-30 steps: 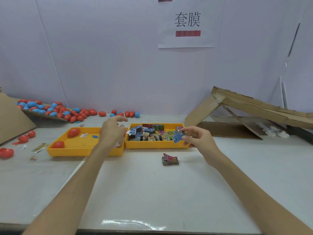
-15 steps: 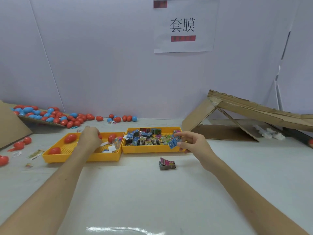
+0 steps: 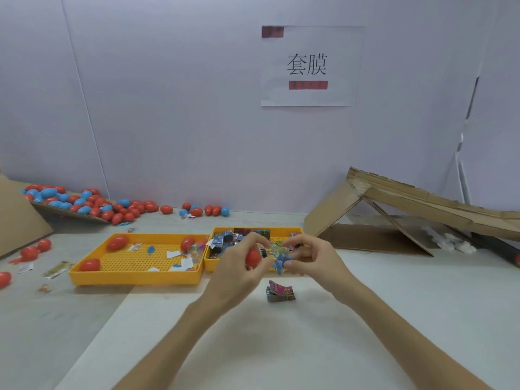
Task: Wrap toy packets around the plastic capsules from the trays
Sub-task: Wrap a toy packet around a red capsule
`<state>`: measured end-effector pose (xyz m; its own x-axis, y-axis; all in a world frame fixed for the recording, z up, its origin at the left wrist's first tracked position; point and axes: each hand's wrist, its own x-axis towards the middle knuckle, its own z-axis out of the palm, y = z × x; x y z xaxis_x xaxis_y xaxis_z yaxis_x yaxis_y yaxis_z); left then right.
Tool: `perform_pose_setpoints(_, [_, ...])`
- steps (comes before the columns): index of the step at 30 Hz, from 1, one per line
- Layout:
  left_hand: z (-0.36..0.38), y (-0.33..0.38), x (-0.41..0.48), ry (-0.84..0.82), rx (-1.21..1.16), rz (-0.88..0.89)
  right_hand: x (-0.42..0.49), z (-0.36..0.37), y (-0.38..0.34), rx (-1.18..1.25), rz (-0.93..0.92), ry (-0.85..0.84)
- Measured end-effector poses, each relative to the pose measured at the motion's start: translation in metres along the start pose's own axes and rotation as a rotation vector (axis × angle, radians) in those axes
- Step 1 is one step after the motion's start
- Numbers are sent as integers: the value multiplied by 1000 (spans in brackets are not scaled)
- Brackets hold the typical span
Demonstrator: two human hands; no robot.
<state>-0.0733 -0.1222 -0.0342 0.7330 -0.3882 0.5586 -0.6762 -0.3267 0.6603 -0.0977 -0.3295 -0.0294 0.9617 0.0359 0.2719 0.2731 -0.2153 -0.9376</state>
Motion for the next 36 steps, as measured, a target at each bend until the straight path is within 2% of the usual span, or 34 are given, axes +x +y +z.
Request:
perform_pose_setpoints(4, [9, -8, -6, -18, 40, -8, 3, 11, -8, -85, -69, -92])
perform_pose_setpoints(9, [0, -12, -5, 47, -102, -133, 2, 24, -8, -154, -135, -30])
perform_pose_setpoints(13, [3, -6, -4, 2, -140, -178, -5, 29, -2, -38, -116, 29])
perform_pose_setpoints(18, [1, -8, -6, 11, -347, -312, -12, 28, 0, 50, -70, 121])
perform_pose_setpoints(25, [3, -7, -8, -64, -471, -385, -15, 33, 0, 51, -4, -3])
perform_pose_setpoints(33, [3, -6, -7, -96, -551, -435, -15, 32, -2, 94, 35, 19])
perform_pose_setpoints(36, [1, -6, -4, -60, -758, -490, -13, 30, -2, 119, 76, 95])
